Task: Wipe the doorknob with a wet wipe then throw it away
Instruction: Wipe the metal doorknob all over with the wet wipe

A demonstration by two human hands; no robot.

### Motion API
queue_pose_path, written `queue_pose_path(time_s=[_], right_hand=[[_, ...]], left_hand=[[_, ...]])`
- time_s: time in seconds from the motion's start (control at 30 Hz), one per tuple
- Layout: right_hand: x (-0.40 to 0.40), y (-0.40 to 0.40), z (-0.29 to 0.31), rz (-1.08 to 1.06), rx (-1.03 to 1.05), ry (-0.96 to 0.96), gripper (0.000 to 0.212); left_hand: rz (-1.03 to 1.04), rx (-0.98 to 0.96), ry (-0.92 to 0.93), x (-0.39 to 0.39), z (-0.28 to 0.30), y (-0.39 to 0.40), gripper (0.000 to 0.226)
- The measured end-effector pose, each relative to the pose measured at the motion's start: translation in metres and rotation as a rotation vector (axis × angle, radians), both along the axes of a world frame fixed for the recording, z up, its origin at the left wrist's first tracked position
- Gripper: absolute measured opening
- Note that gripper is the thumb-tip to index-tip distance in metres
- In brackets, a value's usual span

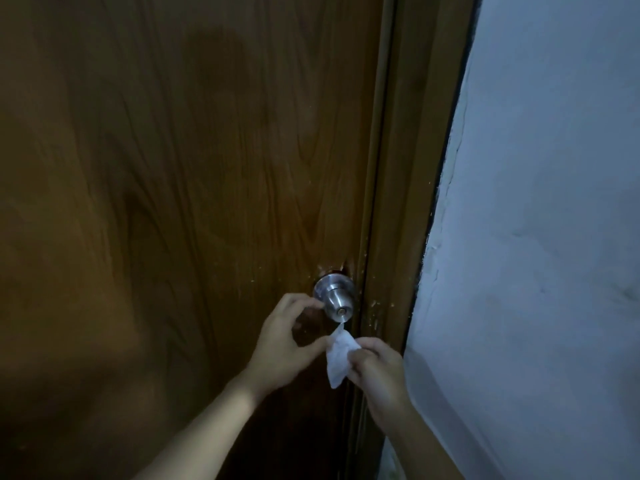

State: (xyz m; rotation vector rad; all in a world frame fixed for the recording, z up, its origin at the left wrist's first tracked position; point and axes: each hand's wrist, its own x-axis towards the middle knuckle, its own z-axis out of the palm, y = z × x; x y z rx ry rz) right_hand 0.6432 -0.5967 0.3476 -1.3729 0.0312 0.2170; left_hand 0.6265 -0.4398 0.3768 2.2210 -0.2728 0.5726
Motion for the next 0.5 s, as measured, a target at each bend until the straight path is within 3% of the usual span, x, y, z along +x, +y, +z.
queue_pose_path(time_s=[0.1,0.37,0.5], right_hand=[[-0.004,0.005,0.001,0.041,0.043,-0.031,0.017],[-0.010,0.005,0.004,0.304,0.004,-0.167,0.024],[-0.003,0.001,0.009,0.090,-0.185,-0.265,0.030]], left_hand=[[0.013,-0.054,-0.052,-0.018,-0.019,-0.012,0.024],[0.099,-0.294,-0.051,-0.022,-0.044,-0.018,0.028],[0.249,-0.301,-0.164,-0.005,-0.027,-0.011,0.027]])
